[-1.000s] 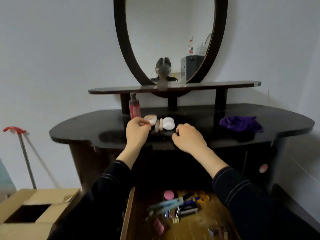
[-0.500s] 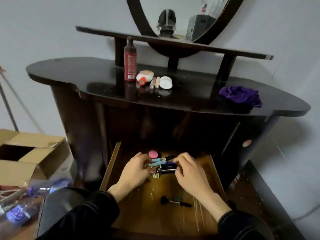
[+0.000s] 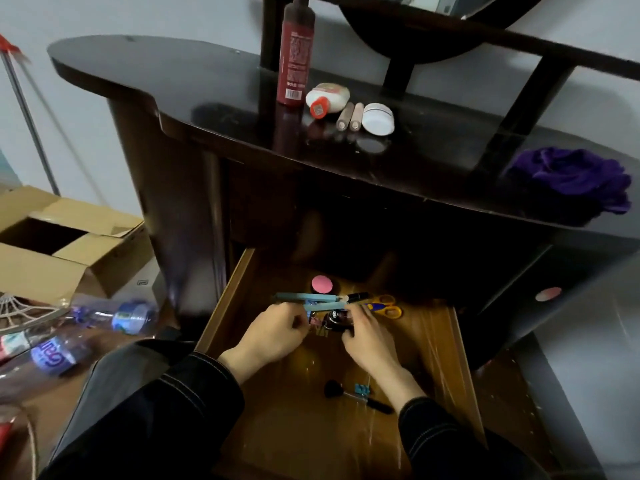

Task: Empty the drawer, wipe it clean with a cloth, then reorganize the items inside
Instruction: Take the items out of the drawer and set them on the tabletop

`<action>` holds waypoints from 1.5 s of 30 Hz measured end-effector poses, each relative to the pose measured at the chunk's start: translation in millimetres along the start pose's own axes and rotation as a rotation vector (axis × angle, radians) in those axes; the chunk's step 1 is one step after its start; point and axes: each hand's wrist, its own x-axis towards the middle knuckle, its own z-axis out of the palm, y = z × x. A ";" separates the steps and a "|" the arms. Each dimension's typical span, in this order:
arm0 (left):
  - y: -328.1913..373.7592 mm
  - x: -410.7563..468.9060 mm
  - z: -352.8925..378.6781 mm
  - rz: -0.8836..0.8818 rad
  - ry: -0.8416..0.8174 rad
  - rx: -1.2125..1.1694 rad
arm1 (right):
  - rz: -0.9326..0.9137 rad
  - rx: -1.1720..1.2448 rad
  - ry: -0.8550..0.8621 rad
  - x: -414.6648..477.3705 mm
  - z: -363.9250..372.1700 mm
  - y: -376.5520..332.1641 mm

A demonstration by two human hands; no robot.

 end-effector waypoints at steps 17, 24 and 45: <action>18.0 11.2 17.4 -0.338 -0.224 -0.649 | 0.262 0.798 -0.061 -1.9 -43.4 18.0; 20.0 17.5 24.6 -0.488 -0.226 -1.099 | 0.120 1.032 -0.251 -7.9 -45.5 -5.9; 9.4 20.6 18.4 -0.347 -0.097 -0.884 | 0.075 -0.170 0.008 32.5 -2.6 45.7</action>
